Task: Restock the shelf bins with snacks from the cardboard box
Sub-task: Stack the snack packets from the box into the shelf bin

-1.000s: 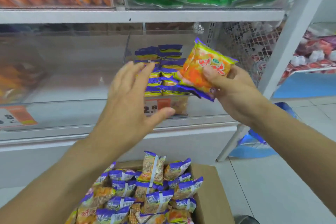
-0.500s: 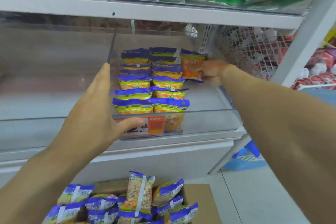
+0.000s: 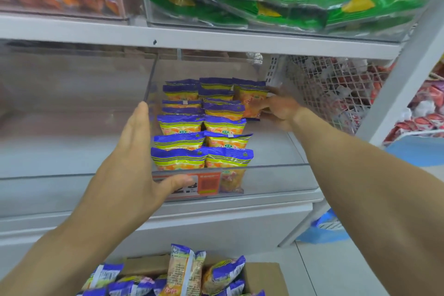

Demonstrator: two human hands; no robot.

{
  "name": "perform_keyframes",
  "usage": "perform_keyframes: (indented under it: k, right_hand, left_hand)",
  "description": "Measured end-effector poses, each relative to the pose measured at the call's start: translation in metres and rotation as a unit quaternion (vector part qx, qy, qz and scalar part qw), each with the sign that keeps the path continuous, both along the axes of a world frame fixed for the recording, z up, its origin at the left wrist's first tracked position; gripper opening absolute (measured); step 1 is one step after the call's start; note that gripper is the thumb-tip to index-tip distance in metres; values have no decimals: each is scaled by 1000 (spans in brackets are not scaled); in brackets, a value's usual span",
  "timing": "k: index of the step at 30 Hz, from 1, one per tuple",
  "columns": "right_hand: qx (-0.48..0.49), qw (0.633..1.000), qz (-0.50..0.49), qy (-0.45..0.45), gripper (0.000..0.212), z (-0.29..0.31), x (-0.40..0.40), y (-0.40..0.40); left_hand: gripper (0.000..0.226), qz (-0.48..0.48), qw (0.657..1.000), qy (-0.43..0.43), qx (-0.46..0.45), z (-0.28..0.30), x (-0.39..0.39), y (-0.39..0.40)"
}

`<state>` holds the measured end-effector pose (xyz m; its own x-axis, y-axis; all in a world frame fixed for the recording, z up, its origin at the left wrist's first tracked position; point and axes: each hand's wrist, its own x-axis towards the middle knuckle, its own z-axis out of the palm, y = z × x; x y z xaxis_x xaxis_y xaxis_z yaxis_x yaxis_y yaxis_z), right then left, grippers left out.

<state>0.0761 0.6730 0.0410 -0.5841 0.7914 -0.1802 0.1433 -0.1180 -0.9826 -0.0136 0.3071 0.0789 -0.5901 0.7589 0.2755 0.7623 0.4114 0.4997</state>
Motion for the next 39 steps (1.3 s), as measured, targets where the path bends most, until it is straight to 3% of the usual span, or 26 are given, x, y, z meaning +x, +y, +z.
perform_keyframes:
  k: [4,6,13,16,18,21,22,24,25,28,30,32,36,39]
  right_hand:
    - [30,999,-43,4,54,12,4,-22]
    - [63,997,-42,-9,46,11,6,-27]
    - [93,994,-46,-42,52,4,1,-28]
    - [147,980,-100,-91,60,4,-1,-22]
    - [174,968,-131,-126,50,4,-3,-17]
    - [199,957,-97,-187,27,1,-6,-15]
    - [201,955,-90,-196,27,-1,-5,-14]
    - [187,954,-99,-211,54,2,-1,-14]
    - [185,954,-107,-211,54,6,5,-18]
    - [233,942,-138,-198,32,29,31,-42]
    - [263,942,-158,-134,19,53,50,-78]
    - [295,941,-151,-69,11,77,66,-132]
    - [298,953,-30,39,22,95,94,-251]
    - [282,955,73,-49,20,51,97,-296]
  left_hand:
    - [137,0,1000,3,-3,2,0,-1]
    - [136,0,1000,2,-1,2,1,-1]
    - [135,0,1000,6,1,0,1,-2]
    - [135,-1,1000,2,1,2,2,-1]
    - [134,-4,1000,7,3,1,0,-1]
    - [134,-18,1000,3,1,-3,-3,-1]
    - [134,-23,1000,-4,0,-3,-3,-2]
    - [134,-28,999,-25,-3,-2,-4,-2]
    - [132,-28,999,-34,-4,-1,-4,-4]
    - [106,-17,996,8,82,-1,1,-13]
    - [60,-21,975,62,213,0,8,-20]
    - [24,-66,956,81,273,3,18,-29]
    - [17,-142,966,14,216,-17,31,-43]
    - [14,-136,987,-15,88,-54,35,-61]
